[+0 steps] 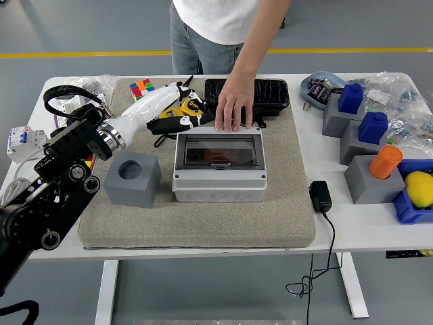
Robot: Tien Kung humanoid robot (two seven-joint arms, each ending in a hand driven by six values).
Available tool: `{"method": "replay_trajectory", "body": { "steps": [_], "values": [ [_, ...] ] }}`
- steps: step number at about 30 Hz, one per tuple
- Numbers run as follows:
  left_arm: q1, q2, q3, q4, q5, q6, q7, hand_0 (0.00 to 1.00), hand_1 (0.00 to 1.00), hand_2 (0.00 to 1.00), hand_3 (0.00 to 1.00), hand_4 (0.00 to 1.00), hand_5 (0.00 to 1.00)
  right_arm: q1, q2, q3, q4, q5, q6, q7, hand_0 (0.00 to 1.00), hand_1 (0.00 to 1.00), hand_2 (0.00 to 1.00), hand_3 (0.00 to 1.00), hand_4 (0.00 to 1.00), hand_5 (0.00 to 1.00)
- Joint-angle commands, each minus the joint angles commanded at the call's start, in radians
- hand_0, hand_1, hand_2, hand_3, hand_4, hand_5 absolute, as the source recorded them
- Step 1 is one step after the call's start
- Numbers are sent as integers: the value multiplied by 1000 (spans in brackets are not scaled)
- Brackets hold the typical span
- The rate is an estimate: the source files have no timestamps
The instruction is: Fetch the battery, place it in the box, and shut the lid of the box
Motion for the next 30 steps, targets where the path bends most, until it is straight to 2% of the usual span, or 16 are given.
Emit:
{"method": "replay_trajectory", "body": {
  "steps": [1, 5, 6, 7, 12, 13, 18, 19, 21, 24, 25, 30],
  "values": [
    [9, -13, -38, -7, -46, -13, -1, 911, 806, 730, 630, 998, 998, 0, 1, 2, 0, -1, 0, 0, 812, 763, 748, 797, 998, 998],
    [41, -58, -197, -21, -214, -42, -2, 911, 806, 730, 630, 998, 998, 0, 5, 0, 1, -1, 1, -1, 812, 763, 748, 797, 998, 998],
    [49, -65, -235, -20, -260, -53, -1, 911, 806, 730, 630, 998, 998, 0, 5, 1, 1, -1, 1, -1, 812, 763, 748, 797, 998, 998],
    [53, -67, -260, -20, -299, -58, 0, 844, 798, 748, 703, 998, 998, 0, 6, 1, 1, -1, 1, -1, 812, 763, 748, 797, 998, 998],
    [94, -82, -392, -14, -504, -125, 23, 844, 798, 748, 703, 998, 998, 0, 9, 6, 1, -4, 1, -1, 812, 763, 748, 797, 998, 998],
    [104, -82, -422, -11, -550, -119, 18, 853, 855, 818, 802, 998, 998, 0, 10, 8, 1, -5, 2, -1, 812, 763, 748, 797, 998, 998],
    [144, -73, -549, -3, -758, -47, -19, 853, 855, 818, 802, 998, 998, 0, 14, 11, 3, -5, 3, 1, 812, 763, 748, 797, 998, 998],
    [152, -70, -579, -3, -803, -22, -26, 943, 985, 982, 977, 998, 998, 0, 14, 13, 3, -6, 3, 2, 812, 763, 749, 798, 998, 998],
    [170, -64, -627, -5, -871, 11, -30, 943, 985, 982, 977, 998, 998, -3, 15, 15, 3, -8, 4, 3, 812, 763, 749, 798, 998, 998],
    [203, -57, -711, -11, -751, 101, -52, 943, 985, 982, 977, 998, 998, -8, 19, 34, -1, -28, 6, 3, 812, 763, 749, 798, 998, 998],
    [212, -56, -732, -12, -705, 130, -56, 998, 998, 998, 998, 998, 998, -9, 20, 38, -2, -33, 6, 4, 812, 764, 748, 798, 998, 998],
    [264, -52, -784, -4, -497, 214, -75, 998, 998, 998, 998, 998, 998, -18, 28, 52, -4, -53, -2, 13, 812, 764, 748, 798, 998, 998]
  ]
}}
